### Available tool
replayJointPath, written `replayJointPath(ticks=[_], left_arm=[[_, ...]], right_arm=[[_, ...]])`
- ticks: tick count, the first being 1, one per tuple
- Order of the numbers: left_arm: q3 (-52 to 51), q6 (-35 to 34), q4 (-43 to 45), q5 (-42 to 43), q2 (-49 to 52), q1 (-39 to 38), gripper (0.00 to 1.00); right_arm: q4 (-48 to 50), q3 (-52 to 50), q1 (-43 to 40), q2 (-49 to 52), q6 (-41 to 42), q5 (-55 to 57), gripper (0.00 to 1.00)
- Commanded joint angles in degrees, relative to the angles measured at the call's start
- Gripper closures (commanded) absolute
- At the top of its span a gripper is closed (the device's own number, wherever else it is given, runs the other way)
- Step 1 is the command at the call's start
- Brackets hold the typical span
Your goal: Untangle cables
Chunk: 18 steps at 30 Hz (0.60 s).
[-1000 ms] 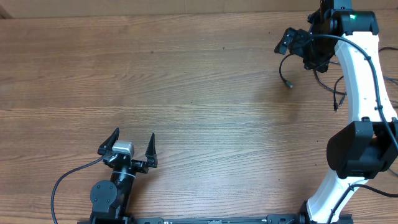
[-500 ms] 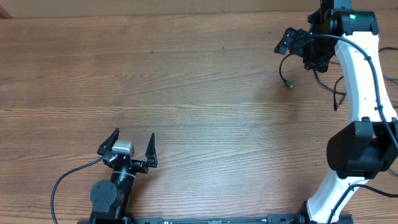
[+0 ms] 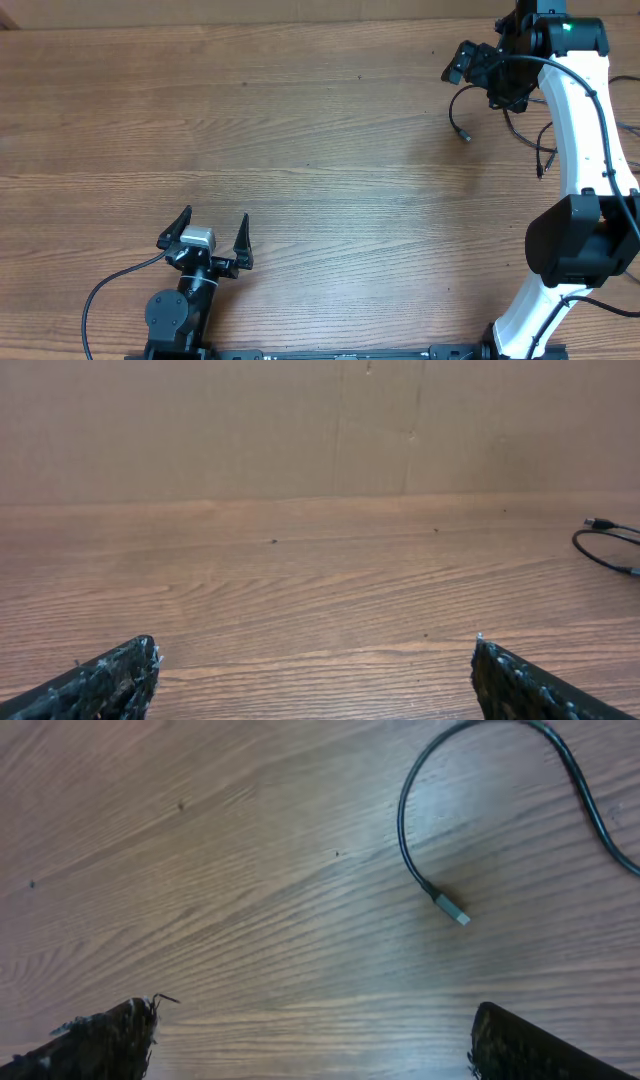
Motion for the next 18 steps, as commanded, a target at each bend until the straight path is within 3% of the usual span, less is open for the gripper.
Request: replayJointPath(ticks=[1,11,18], left_arm=[[-0.24,1.33,-0.20,-0.57,-0.61,0.35,0.00],[-0.24,1.33,-0.20,-0.57,-0.61,0.35,0.00],[-0.24,1.36,-0.20,-0.57,-0.61,0.35,0.00]], right_arm=[[2.73,-0.07,1.57,-1.66,-0.24,0.87,0.00],[6.05,-0.07,8.68,-6.64,-0.26,11.21,0.00],[5.86,-0.09,9.20,-9.38,-0.22,11.69,0.00]])
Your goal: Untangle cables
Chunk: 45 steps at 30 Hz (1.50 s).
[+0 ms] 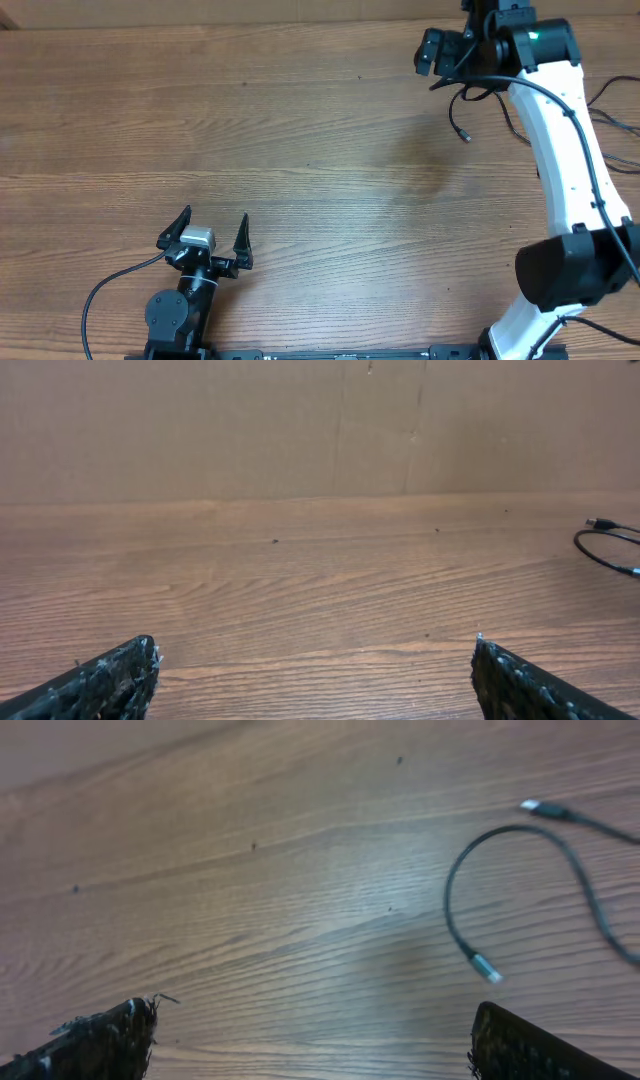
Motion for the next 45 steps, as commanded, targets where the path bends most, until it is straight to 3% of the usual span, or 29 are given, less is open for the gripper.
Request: replayJointPath(ticks=[1,8,24,45], left_arm=[[-0.24,1.33,-0.17,-0.39,-0.61,0.35,0.00],[-0.24,1.33,-0.17,-0.39,-0.61,0.35,0.00],[-0.24,1.33,-0.17,-0.39,-0.61,0.35,0.00],[-0.24,1.36,-0.17,-0.39,-0.61,0.35,0.00]], right_arm=[[0.24,-0.04,-0.33,-3.15,-0.02,1.73,0.00],[7.39,-6.19,-0.33,-8.74,0.00,1.68,0.00],[48.70,-57.86,-0.39,-31.93,-0.02,1.70,0.00],[85.88,-104.56,-0.39,-60.98,-0.07,1.75,0.00]])
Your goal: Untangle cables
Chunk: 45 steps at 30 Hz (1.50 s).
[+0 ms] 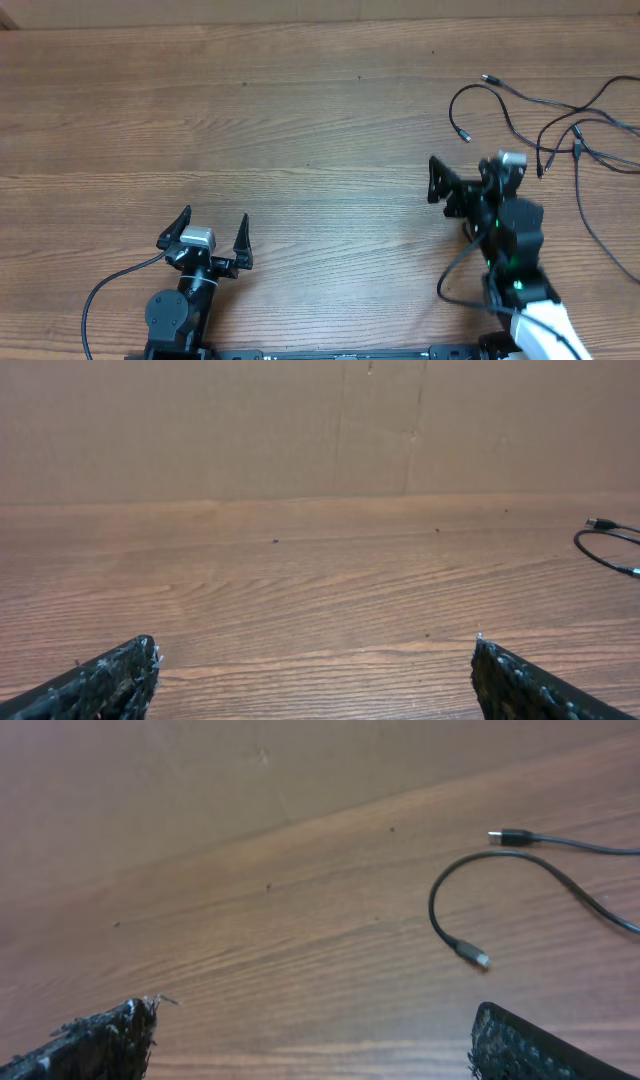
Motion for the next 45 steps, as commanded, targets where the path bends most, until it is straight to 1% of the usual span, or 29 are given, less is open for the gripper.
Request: replayJointPath(ticks=[1,7,9,14,28,32,36,40,45], left_arm=[[-0.24,1.31,-0.15,-0.37,-0.61,0.35,0.00],[-0.24,1.33,-0.15,-0.37,-0.61,0.35,0.00],[-0.24,1.31,-0.15,-0.37,-0.61,0.35,0.00],[-0.24,1.31,-0.15,-0.37,-0.61,0.35,0.00],[-0.24,1.33,-0.15,-0.37,-0.61,0.35,0.00],[-0.24,1.31,-0.15,-0.37,-0.61,0.35,0.00],[-0.24,1.31,-0.15,-0.37,-0.61,0.35,0.01],[-0.24,1.31,-0.15,-0.37,-0.61,0.35,0.01],[-0.24,1.33,-0.15,-0.37,-0.61,0.35,0.01]], right_arm=[[1.88,-6.47,-0.09,-7.04,-0.07,0.44,0.00],[3.39,-14.16,-0.09,-18.14,-0.04,1.27,0.00],[0.22,-14.01,-0.11,-20.90,-0.07,2.21,0.00],[-3.91,-14.01,-0.13,-27.32,-0.07,4.17,0.00],[-17.99,-14.01,-0.20,-45.29,-0.68,4.17,0.00],[-22.64,-14.03,-0.20,-51.43,-6.03,2.08,0.00],[-22.53,-14.03,-0.20,-51.71,-8.87,0.96,0.00],[-22.38,-14.03,-0.20,-51.71,-14.40,-2.97,0.00],[-22.38,-14.03,-0.20,-51.71,-18.40,-2.75,0.00]])
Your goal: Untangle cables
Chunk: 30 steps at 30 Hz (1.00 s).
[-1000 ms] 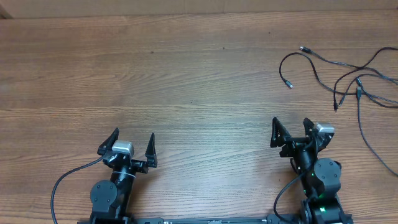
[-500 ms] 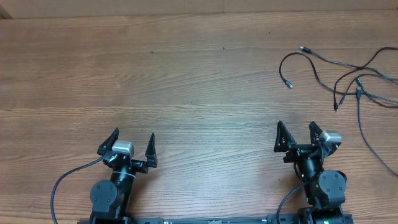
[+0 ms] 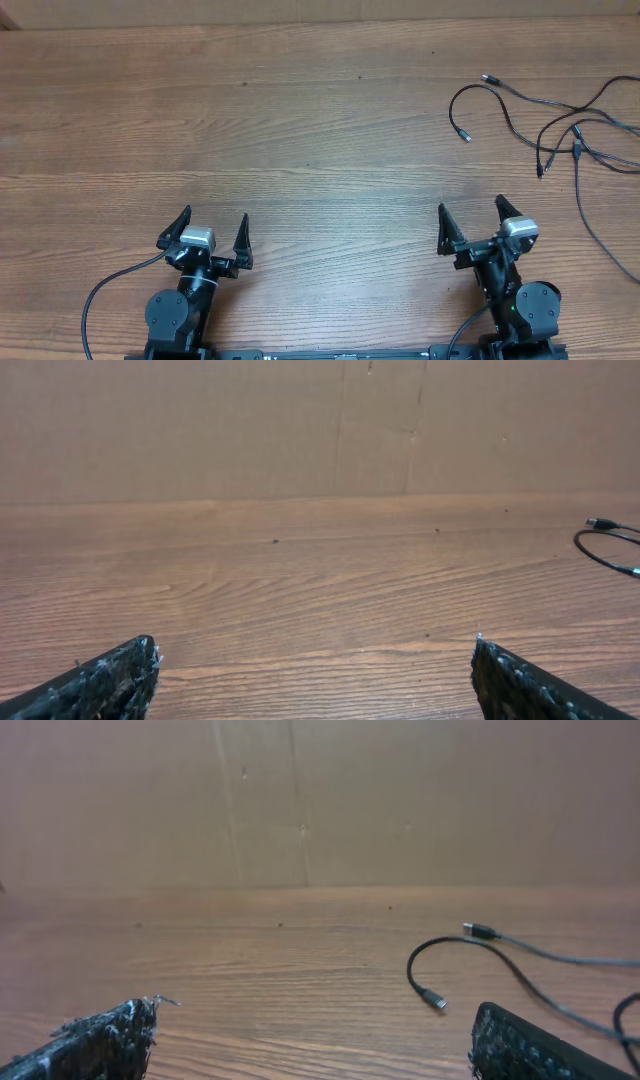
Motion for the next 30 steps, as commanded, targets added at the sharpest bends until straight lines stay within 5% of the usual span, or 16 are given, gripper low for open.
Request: replayJointPath(ticks=[1,30], left_arm=[[-0.24,1.33,-0.15,-0.37,-0.61,0.35,0.00],[-0.24,1.31,-0.15,-0.37,-0.61,0.35,0.00]], right_arm=[[0.17,-0.61,-0.20,-0.52,-4.24,-0.94,0.00],[0.22,-0.61,-1.38,-0.52,-5.70,-1.44,0.00]])
